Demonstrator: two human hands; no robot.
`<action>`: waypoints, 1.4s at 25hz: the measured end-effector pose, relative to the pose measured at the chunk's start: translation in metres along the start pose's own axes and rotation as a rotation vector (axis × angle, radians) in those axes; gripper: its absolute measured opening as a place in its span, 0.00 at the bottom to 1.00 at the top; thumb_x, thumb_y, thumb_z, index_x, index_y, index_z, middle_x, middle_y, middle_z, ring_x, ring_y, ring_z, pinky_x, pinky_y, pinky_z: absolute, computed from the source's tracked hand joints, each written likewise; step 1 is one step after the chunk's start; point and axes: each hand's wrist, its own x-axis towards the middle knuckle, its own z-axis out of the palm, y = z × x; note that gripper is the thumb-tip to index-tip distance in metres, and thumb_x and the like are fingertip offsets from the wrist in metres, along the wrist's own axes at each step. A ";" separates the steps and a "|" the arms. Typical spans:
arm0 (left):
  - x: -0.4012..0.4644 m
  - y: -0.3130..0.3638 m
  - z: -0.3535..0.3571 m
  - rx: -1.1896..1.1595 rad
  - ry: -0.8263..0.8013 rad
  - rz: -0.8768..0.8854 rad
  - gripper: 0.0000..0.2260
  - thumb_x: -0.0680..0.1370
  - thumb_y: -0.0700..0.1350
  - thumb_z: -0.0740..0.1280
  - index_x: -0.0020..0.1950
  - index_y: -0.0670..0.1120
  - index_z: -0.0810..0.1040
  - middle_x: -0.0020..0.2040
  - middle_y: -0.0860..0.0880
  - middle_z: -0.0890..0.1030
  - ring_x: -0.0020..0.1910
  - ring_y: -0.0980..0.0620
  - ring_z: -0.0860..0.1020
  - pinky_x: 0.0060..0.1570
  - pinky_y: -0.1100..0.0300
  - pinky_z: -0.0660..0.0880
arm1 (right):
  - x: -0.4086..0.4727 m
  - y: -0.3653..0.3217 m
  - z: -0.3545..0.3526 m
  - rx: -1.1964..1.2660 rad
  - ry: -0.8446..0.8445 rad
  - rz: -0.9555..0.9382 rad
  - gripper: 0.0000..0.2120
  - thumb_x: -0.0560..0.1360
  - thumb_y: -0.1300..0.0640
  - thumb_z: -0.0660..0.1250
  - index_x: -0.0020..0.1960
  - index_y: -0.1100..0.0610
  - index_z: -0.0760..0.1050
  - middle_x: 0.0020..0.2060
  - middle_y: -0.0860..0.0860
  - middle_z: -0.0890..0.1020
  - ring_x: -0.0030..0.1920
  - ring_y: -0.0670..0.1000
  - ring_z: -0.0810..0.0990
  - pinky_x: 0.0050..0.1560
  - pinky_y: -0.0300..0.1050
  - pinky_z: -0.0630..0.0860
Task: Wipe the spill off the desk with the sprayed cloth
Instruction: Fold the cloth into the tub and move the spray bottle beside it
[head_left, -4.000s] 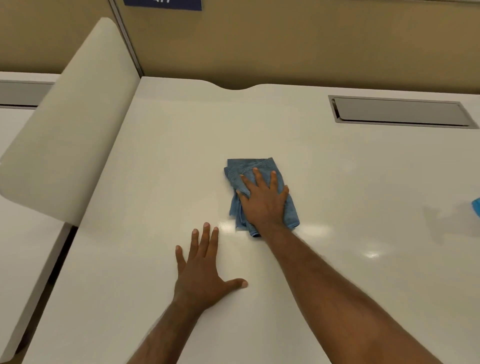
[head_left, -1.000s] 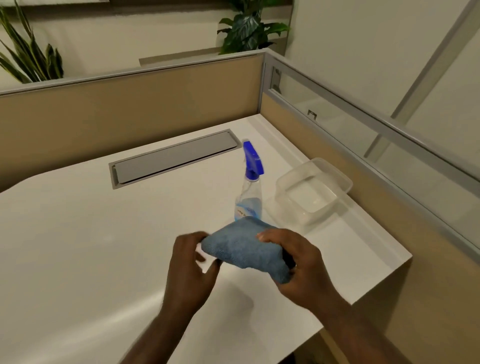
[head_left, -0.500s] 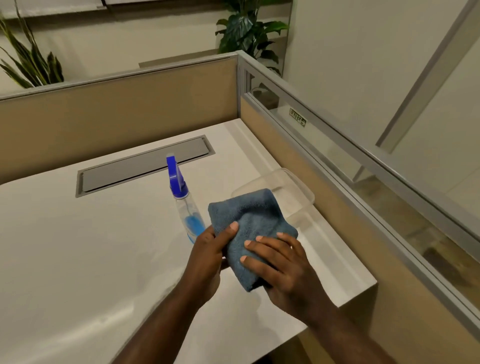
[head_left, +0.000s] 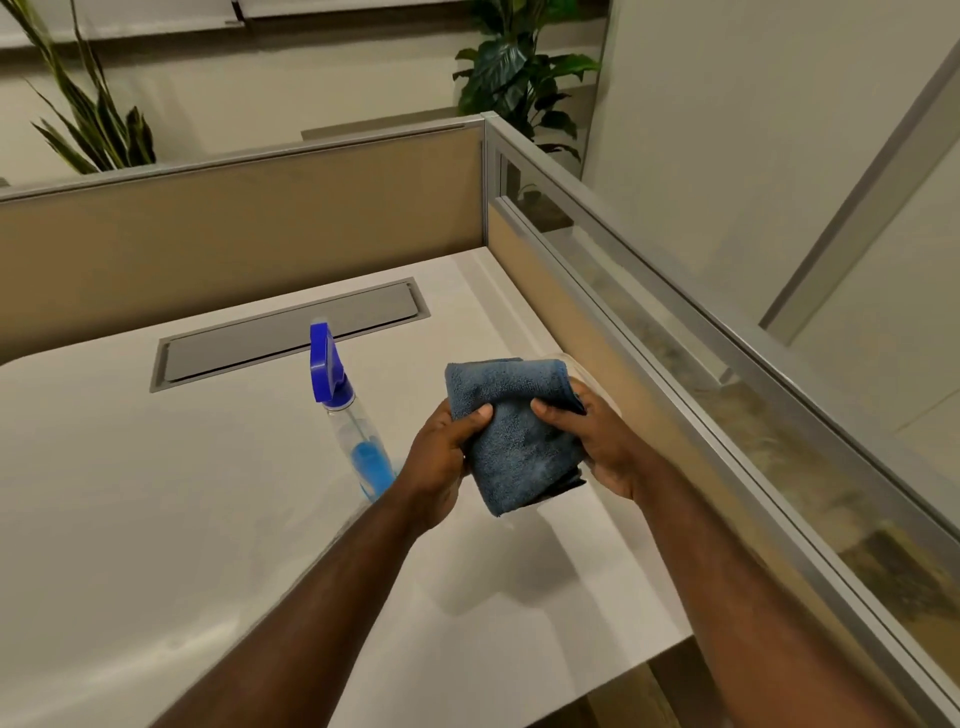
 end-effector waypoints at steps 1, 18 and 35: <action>0.005 0.000 0.003 -0.021 -0.003 0.002 0.10 0.78 0.43 0.65 0.58 0.51 0.77 0.52 0.52 0.86 0.54 0.50 0.82 0.50 0.53 0.80 | 0.007 0.002 -0.003 0.061 -0.065 0.047 0.26 0.68 0.52 0.75 0.63 0.55 0.75 0.60 0.57 0.81 0.61 0.57 0.80 0.59 0.54 0.78; 0.047 -0.026 -0.001 1.118 0.253 0.142 0.44 0.68 0.51 0.77 0.76 0.56 0.55 0.73 0.44 0.61 0.69 0.43 0.66 0.69 0.48 0.65 | 0.076 0.022 -0.027 -0.162 0.052 0.252 0.19 0.71 0.58 0.74 0.60 0.54 0.75 0.54 0.57 0.83 0.54 0.58 0.82 0.55 0.57 0.80; 0.056 -0.046 -0.008 1.307 0.172 -0.121 0.46 0.66 0.50 0.77 0.77 0.54 0.53 0.73 0.44 0.58 0.66 0.43 0.70 0.61 0.53 0.73 | 0.055 0.045 0.010 -1.290 0.343 -0.372 0.05 0.72 0.58 0.69 0.48 0.56 0.77 0.47 0.54 0.79 0.49 0.55 0.78 0.46 0.49 0.78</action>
